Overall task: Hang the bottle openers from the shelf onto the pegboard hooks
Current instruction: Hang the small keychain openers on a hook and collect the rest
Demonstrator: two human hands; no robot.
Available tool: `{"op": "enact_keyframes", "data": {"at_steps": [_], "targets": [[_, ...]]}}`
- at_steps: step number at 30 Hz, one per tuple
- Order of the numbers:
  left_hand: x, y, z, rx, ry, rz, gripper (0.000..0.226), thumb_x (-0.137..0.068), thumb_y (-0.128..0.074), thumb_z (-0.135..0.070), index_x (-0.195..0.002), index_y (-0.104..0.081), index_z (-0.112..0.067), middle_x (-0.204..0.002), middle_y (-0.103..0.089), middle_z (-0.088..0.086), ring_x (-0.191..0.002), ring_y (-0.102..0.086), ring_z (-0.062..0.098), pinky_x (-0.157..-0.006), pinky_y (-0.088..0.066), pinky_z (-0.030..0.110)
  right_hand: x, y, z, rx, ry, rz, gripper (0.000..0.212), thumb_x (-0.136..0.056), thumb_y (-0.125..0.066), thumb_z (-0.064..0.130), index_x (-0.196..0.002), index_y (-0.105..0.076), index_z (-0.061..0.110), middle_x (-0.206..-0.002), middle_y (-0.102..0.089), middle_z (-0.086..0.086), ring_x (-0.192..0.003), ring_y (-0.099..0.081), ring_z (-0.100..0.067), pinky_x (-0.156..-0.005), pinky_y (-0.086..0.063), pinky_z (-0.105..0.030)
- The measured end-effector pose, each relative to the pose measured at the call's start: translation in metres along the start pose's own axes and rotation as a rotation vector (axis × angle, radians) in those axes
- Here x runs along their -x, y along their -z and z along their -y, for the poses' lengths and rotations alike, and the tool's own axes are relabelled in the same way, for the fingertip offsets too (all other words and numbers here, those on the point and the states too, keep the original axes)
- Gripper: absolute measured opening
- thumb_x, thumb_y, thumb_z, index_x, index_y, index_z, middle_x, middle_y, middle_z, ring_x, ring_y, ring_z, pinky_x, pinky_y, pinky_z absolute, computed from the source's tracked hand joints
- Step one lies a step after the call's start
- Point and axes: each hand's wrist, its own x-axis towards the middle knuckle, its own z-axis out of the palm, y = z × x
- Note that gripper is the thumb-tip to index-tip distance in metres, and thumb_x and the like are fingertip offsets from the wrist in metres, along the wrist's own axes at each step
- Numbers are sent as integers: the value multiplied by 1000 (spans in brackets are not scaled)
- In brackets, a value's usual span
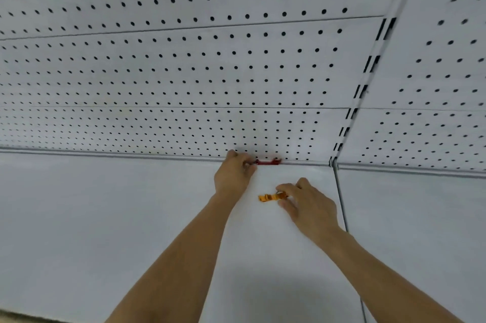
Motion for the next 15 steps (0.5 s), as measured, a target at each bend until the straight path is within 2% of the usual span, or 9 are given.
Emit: {"op": "enact_keyframes", "data": {"at_steps": [3,7,10,12,15], "targets": [[-6,-5,7,5,-43,-38,15,-94,-58,-29,-100,-67,-17,-106,-52,-3,-81,-56,17,-66,-43,27,0,-2,3,-7,-35,-60,23,-97,-44,42,-117,-54,36,-96,-47,14,-88,-54,-6,-62,-43,-24],[-5,-8,18,63,-137,-69,15,-95,-56,-23,-94,-62,-9,-110,-50,1,-80,-58,21,-65,-48,31,3,-3,10,49,-39,-49,23,-100,-38,39,-113,-52,26,-103,-57,10,-93,-55,-10,-66,-46,-29],[7,-6,22,251,-156,-108,11,-94,-56,-17,-89,-59,-8,-109,-45,-2,-93,-55,19,-76,-42,23,11,0,13,6,-125,-68,25,-100,-37,38,-104,-55,21,-98,-59,8,-89,-57,-14,-70,-47,-32],[21,0,21,423,-98,-88,12,-93,-57,-20,-84,-59,-13,-110,-48,-5,-100,-54,19,-80,-43,23,19,2,14,-65,-215,-61,24,-99,-41,36,-99,-58,19,-96,-59,5,-84,-57,-17,-70,-47,-33],[44,18,9,651,18,-22,17,-94,-57,-22,-81,-59,-11,-104,-63,2,-85,-56,12,-69,-41,12,36,5,17,-208,-326,-48,19,-95,-50,31,-87,-60,18,-89,-59,3,-78,-58,-18,-71,-50,-36]]}}
